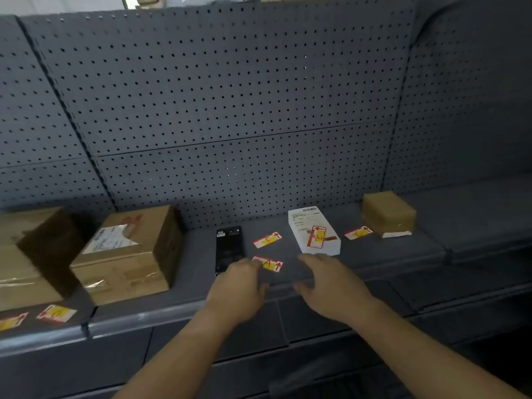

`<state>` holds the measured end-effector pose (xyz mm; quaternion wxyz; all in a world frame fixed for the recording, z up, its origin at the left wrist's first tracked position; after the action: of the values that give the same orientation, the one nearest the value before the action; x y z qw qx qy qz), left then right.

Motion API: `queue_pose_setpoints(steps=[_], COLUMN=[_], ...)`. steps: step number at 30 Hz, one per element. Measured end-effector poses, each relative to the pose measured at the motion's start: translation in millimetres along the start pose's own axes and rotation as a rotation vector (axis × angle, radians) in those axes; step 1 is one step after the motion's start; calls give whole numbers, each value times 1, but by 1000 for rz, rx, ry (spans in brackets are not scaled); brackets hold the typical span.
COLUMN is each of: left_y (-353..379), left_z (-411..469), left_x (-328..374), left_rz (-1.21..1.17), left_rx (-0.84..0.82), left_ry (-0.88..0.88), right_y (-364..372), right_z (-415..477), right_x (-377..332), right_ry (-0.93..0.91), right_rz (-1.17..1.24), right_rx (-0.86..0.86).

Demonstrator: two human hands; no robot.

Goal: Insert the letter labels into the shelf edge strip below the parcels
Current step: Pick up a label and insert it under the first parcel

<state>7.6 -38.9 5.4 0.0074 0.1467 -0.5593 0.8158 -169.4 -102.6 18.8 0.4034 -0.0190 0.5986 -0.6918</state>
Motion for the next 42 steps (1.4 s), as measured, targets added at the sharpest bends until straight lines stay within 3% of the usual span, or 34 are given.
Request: queue_pose_setpoints(steps=[5, 19, 25, 42], left_y=[22, 86, 88, 84], left_z=[39, 104, 110, 109], left_x=[-15, -56, -61, -68], left_rz=[6, 307, 278, 206], left_rx=[8, -221, -218, -167], left_ry=[-91, -4, -10, 73], right_y=[25, 100, 110, 126], right_z=[43, 100, 107, 110], right_x=[20, 33, 35, 39], right_ry=[-31, -63, -62, 204], right_rz=[6, -64, -134, 47], right_rx=[-44, -34, -51, -182])
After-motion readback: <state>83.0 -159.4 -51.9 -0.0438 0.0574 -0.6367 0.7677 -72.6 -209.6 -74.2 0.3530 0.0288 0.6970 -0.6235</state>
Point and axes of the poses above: each hand's wrist, its own z-axis towards the middle knuckle, its own y-axis out of the palm, x = y × z, the point moved 4 cm from there along z, towards the middle knuckle, and after that the axes turned 12 degrees about x, right-handed, at the moved point
